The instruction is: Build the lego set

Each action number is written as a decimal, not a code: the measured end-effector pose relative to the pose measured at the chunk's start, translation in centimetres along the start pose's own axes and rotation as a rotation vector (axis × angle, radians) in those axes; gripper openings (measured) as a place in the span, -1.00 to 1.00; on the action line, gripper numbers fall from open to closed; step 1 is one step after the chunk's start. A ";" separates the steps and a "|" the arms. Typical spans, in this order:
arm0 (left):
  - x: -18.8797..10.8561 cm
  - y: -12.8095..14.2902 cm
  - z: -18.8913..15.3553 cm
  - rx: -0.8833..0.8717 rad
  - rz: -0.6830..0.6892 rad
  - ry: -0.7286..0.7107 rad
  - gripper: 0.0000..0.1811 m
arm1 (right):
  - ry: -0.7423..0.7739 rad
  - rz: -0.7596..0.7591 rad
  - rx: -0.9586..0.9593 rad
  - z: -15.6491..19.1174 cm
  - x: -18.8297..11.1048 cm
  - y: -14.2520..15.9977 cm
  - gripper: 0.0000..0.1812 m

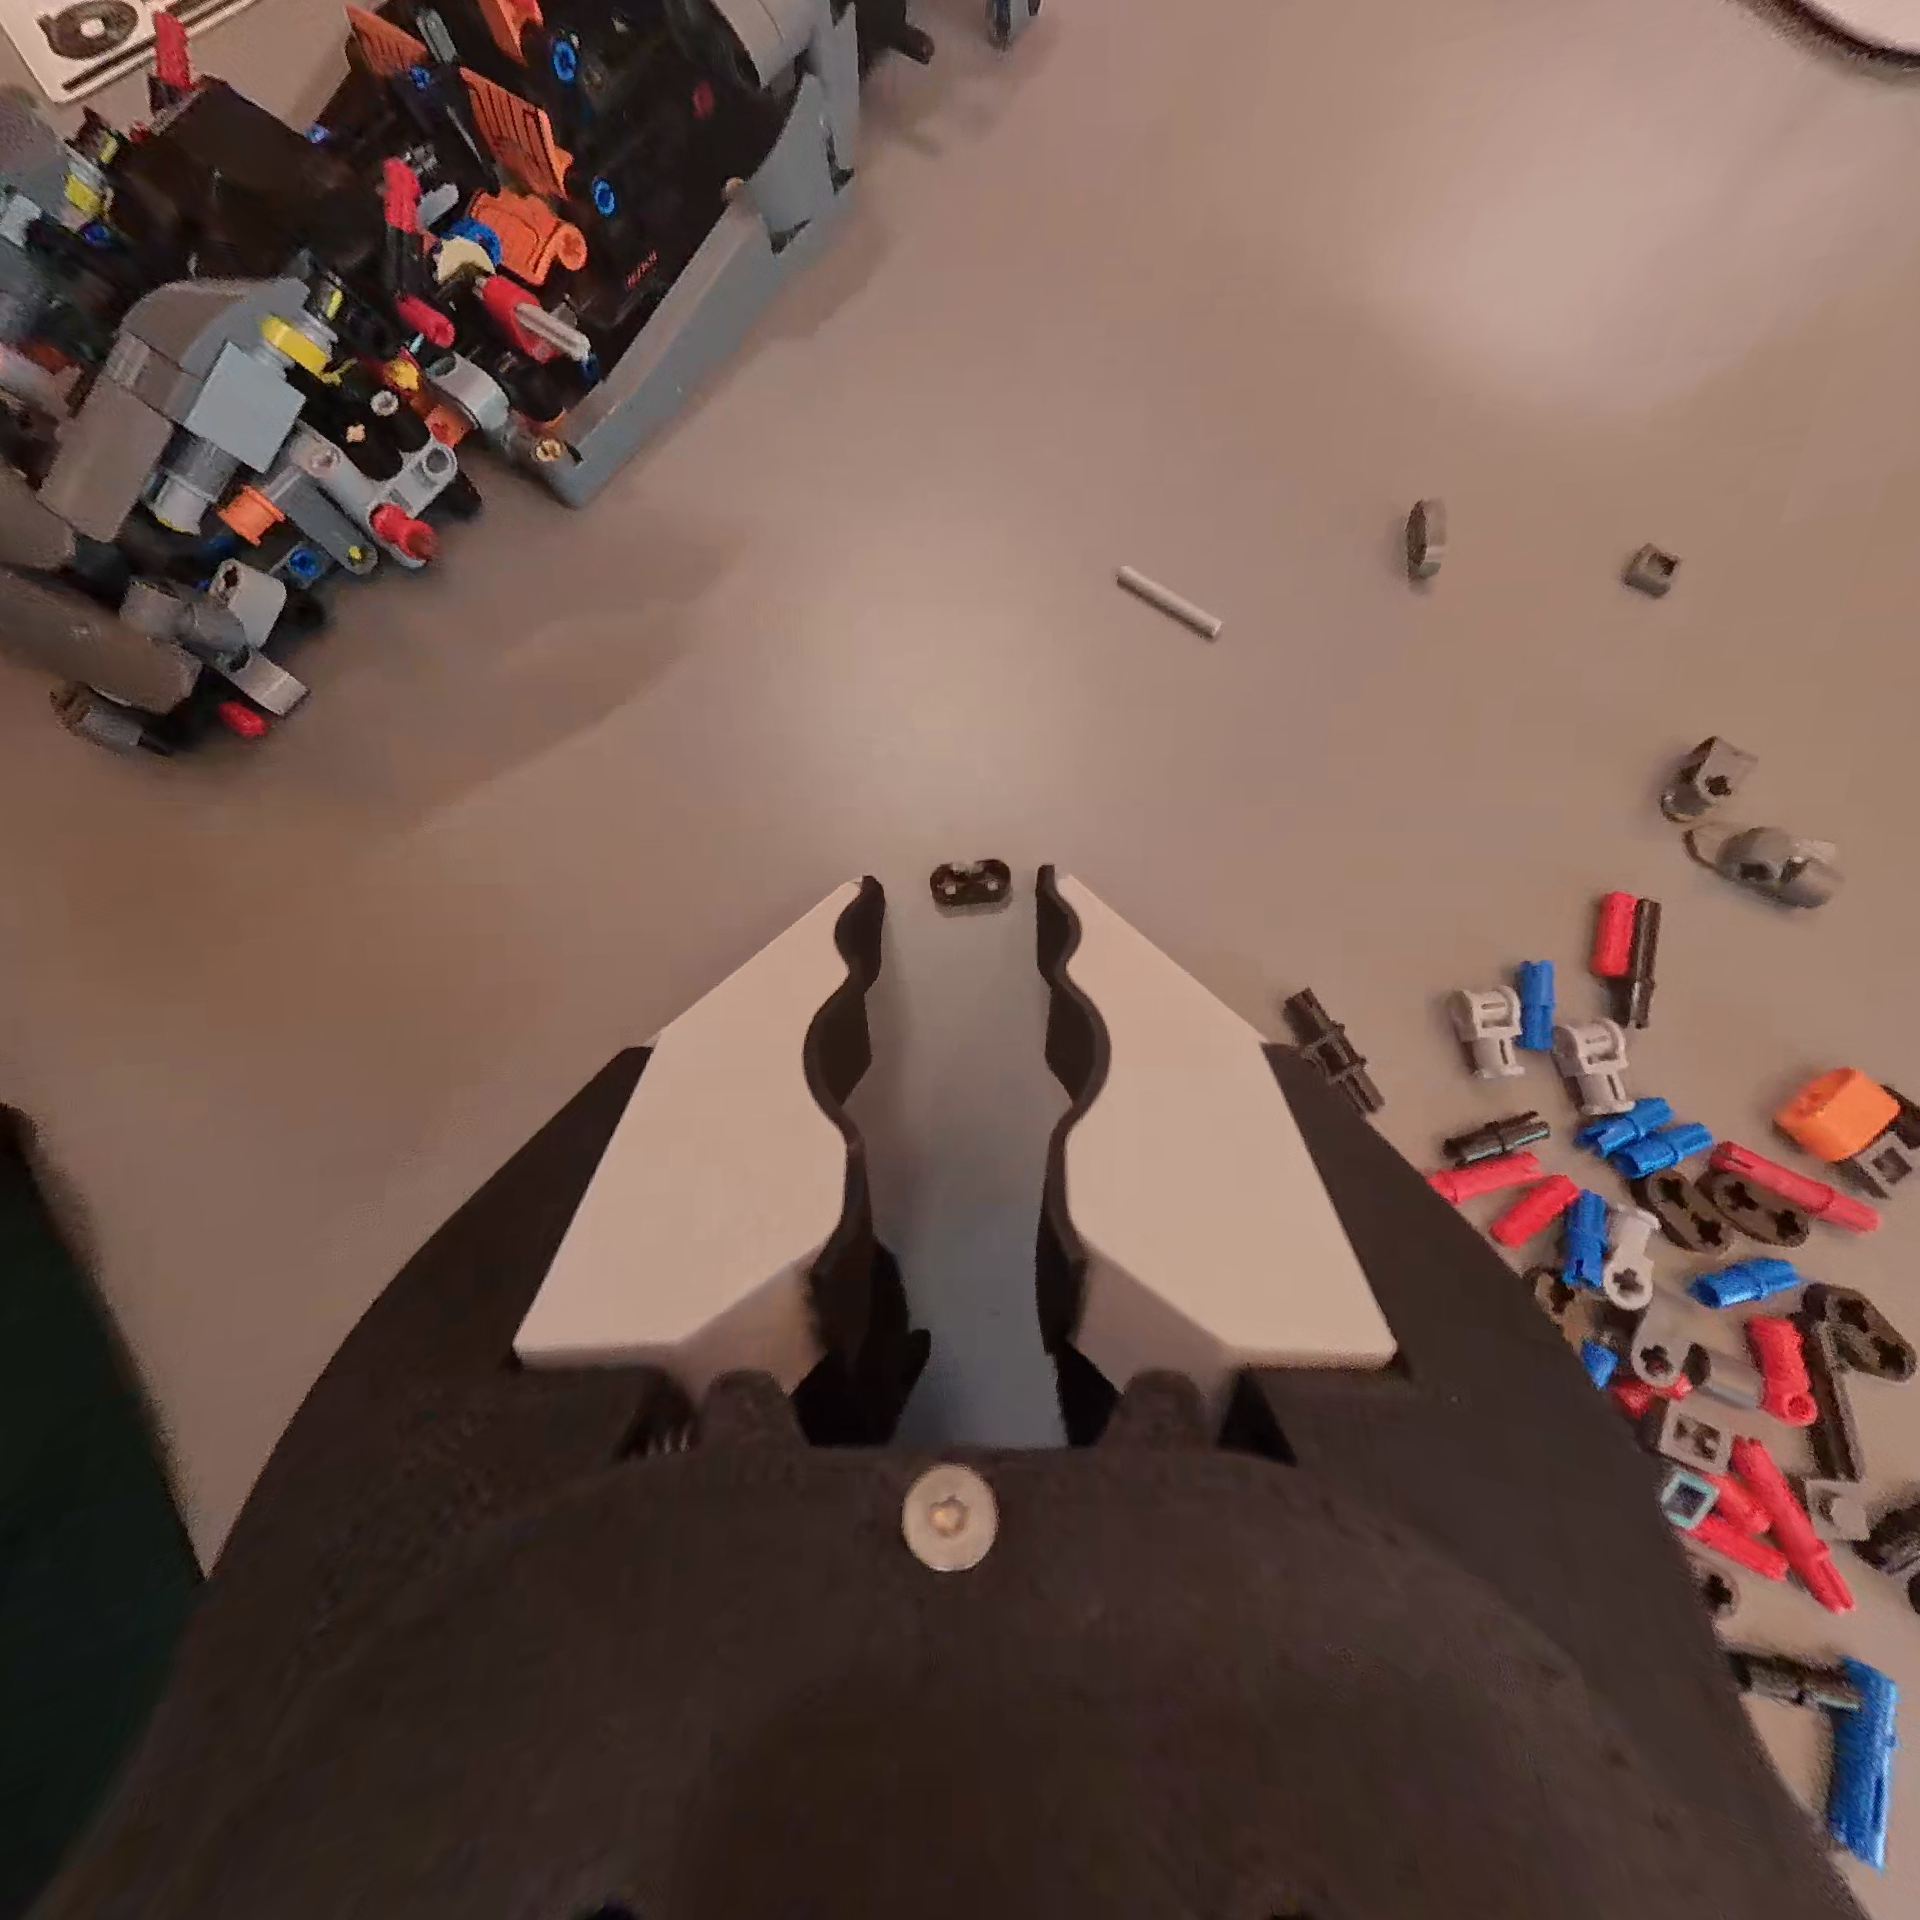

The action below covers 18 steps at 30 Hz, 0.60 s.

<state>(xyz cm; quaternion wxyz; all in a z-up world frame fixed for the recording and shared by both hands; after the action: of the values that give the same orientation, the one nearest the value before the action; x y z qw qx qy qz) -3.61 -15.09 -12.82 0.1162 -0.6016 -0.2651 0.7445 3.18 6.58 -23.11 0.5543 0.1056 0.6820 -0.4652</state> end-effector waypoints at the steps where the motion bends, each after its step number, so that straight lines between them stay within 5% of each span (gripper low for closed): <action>1: -0.2 0.7 0.0 -0.018 -0.004 0.003 -0.79 | -0.001 0.005 -0.003 0.0 0.1 -0.1 -0.72; 18: -2.8 5.6 1.2 -0.185 -0.054 -0.054 -0.78 | -0.020 -0.016 -0.035 -0.2 0.0 -0.7 -0.87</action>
<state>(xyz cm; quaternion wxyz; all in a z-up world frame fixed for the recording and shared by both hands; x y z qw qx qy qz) -3.20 -21.45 -13.31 0.0728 -0.5821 -0.3517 0.7295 2.59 6.37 -22.74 0.5592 0.0856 0.6852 -0.4588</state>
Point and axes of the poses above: each gripper's, where its closed fingertips meet, x out along the fingers, y out of its underside, z = x × y across the jaws, the point moved 8 cm from there along -x, back along the fingers, and after that the axes turned 15 degrees about z, right-handed, at the moved point
